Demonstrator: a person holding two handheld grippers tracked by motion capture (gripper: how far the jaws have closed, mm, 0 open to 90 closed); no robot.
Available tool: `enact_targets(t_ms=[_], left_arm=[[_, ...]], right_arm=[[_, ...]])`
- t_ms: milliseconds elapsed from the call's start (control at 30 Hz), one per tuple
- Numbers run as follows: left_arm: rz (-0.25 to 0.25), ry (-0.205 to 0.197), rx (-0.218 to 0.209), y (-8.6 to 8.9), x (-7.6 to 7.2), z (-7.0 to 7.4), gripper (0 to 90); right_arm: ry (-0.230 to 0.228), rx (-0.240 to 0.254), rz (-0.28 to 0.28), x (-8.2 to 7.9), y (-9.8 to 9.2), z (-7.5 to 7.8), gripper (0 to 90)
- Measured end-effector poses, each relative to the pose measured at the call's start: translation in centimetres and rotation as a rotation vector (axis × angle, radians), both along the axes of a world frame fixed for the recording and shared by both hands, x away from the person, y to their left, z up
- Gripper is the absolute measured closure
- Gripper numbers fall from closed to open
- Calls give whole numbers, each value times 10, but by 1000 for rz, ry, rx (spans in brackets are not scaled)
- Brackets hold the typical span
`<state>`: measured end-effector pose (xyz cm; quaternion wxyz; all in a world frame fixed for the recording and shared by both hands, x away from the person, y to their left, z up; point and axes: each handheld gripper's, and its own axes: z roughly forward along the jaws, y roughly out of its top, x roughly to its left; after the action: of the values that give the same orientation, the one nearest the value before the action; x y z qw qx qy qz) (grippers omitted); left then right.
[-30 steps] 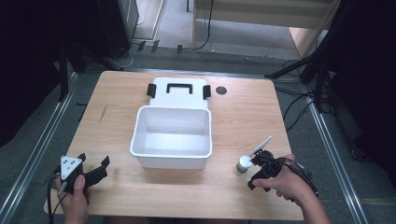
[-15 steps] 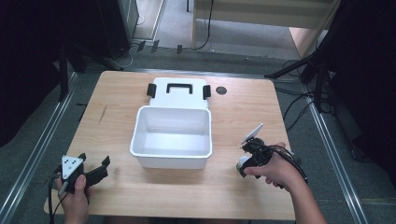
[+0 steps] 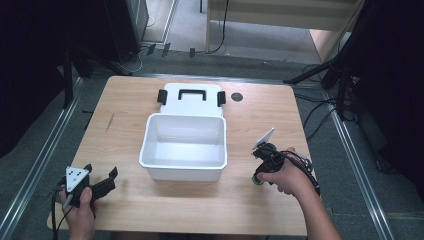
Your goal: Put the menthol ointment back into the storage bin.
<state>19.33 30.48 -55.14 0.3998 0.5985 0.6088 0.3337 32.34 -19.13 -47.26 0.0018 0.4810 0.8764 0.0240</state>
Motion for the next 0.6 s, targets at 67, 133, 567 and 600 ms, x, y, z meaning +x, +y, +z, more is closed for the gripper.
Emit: enact_targets(t_ms=[67, 133, 567, 600], left_arm=[[0, 0, 0, 0, 0, 0, 140], [-1, 1, 2, 0, 0, 0, 140], [0, 1, 2, 0, 0, 0, 140], [0, 1, 2, 0, 0, 0, 140]], right_arm=[[5, -3, -1, 0, 1, 3, 516], [1, -2, 4, 1, 1, 8, 516], [-1, 17, 42, 6, 9, 41, 516], [-1, 17, 42, 6, 10, 44, 515]])
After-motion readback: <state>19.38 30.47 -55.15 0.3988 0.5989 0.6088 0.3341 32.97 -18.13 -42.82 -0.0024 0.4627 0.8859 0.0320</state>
